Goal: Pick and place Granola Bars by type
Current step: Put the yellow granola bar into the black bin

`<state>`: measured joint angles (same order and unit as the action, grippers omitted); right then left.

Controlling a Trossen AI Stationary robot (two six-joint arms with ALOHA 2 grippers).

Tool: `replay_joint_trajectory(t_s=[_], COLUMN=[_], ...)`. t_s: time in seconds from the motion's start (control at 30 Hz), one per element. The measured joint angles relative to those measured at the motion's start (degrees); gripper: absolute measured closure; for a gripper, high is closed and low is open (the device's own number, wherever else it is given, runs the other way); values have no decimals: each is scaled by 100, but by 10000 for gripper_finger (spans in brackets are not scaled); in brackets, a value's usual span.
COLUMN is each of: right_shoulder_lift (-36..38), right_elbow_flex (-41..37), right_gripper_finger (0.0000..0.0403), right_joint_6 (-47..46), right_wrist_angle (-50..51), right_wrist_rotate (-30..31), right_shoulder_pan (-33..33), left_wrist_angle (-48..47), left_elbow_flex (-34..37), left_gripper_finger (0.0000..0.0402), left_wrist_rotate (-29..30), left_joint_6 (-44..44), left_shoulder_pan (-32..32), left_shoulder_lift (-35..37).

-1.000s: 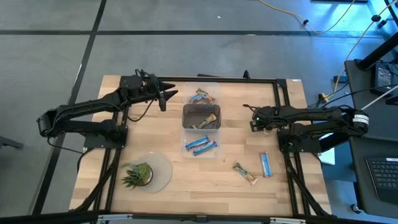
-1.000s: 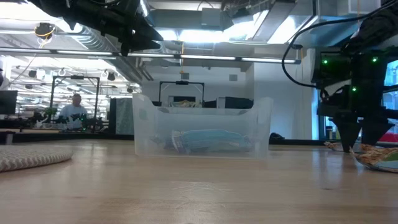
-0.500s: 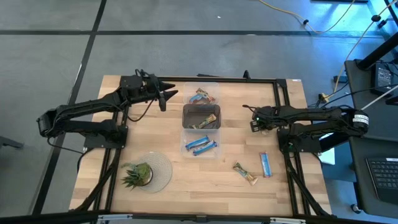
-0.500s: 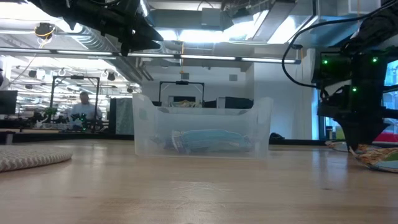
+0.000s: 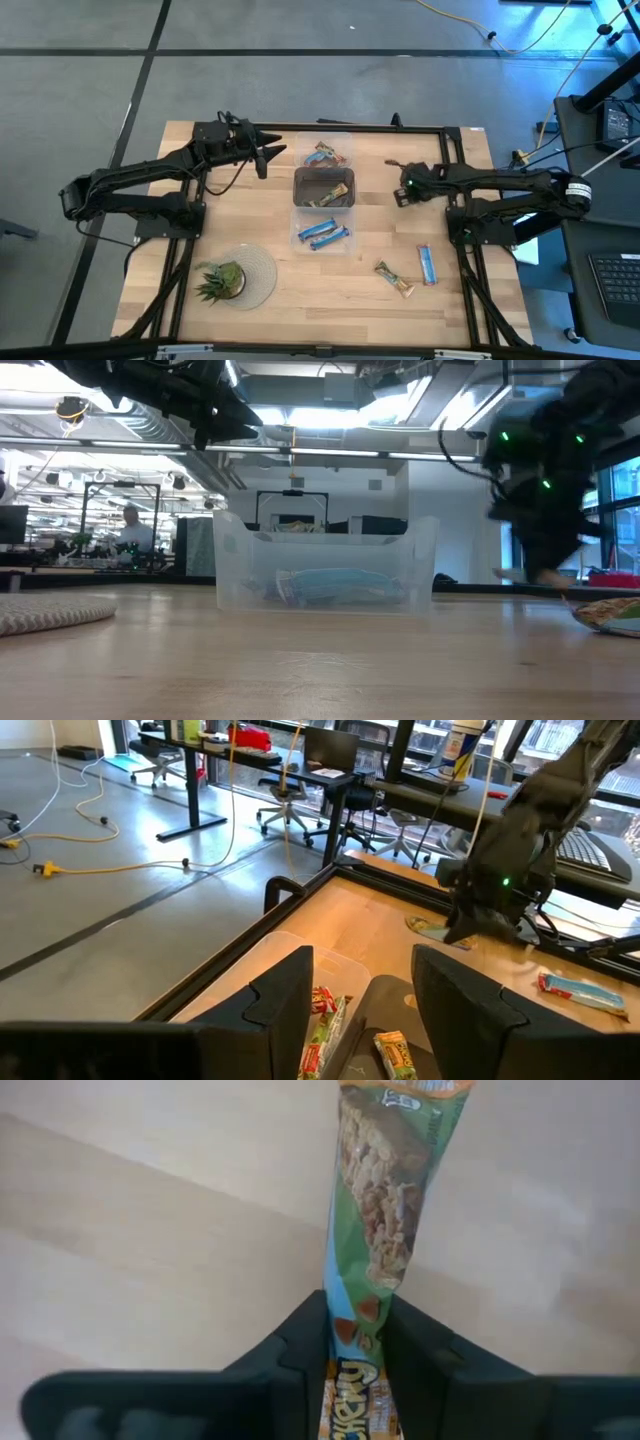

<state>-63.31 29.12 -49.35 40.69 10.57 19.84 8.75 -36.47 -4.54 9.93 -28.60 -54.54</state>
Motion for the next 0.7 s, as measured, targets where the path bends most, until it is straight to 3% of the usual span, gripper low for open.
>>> replay_joint_trajectory(t_s=[0.37,0.7], right_shoulder_lift=[-226,-1908], right_elbow_flex=[1953,3657], right_gripper_finger=[313,313], right_joint_6=[2210,3637], right_wrist_angle=[-1689,-1987], right_wrist_rotate=[10,-514], right_shoulder_pan=[0,-176], left_wrist_angle=[0,0], left_elbow_flex=[0,0], left_gripper_finger=[238,240], left_wrist_rotate=[0,-2], left_joint_6=[0,2], left_shoulder_pan=[0,0], left_shoulder_lift=[0,0])
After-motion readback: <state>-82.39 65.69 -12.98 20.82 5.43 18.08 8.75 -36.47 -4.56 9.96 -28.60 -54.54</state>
